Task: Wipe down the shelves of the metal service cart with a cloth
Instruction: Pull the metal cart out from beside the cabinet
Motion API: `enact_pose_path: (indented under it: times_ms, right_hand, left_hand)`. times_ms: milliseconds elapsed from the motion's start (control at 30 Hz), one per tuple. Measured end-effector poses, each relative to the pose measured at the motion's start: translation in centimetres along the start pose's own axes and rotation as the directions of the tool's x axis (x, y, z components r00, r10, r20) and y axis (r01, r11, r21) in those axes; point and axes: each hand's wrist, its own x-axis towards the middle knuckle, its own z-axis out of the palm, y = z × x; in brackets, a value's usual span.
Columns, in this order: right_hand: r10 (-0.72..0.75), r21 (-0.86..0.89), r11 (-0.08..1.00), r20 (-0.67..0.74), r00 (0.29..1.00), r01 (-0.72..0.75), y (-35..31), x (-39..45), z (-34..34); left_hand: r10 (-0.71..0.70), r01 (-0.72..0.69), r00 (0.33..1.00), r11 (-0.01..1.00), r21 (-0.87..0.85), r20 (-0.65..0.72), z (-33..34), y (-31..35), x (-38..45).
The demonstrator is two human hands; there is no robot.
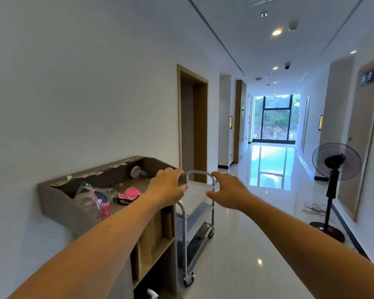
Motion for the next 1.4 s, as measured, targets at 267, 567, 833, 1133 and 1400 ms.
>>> enact_pose_path:
  times_ms: [267,567,833,1133,1400]
  right_hand:
    - [0.044,-0.031,0.999,-0.023,0.999,-0.044,-2.2,11.1,3.8]
    - [0.030,0.002,1.000,0.023,0.999,-0.030,-1.6,21.5,11.4]
    - [-0.002,0.059,0.998,0.079,0.997,-0.003,3.4,30.6,15.6]
    - [-0.080,0.092,0.993,0.126,0.989,0.068,11.4,43.2,17.9]
    - [-0.144,0.160,0.982,0.262,0.954,0.104,14.5,50.0,22.8]
  left_hand:
    - [0.025,-0.025,1.000,0.999,-0.044,-0.013,1.2,-8.3,10.8]
    - [0.007,-0.005,0.999,0.998,-0.059,0.034,5.4,-16.4,20.5]
    - [-0.023,0.022,0.998,1.000,0.016,0.051,10.8,-18.7,29.0]
    - [-0.100,0.097,0.994,0.992,0.075,0.043,17.4,-18.1,39.9]
    - [-0.211,0.198,0.975,0.966,0.168,0.065,22.0,-21.6,45.2]
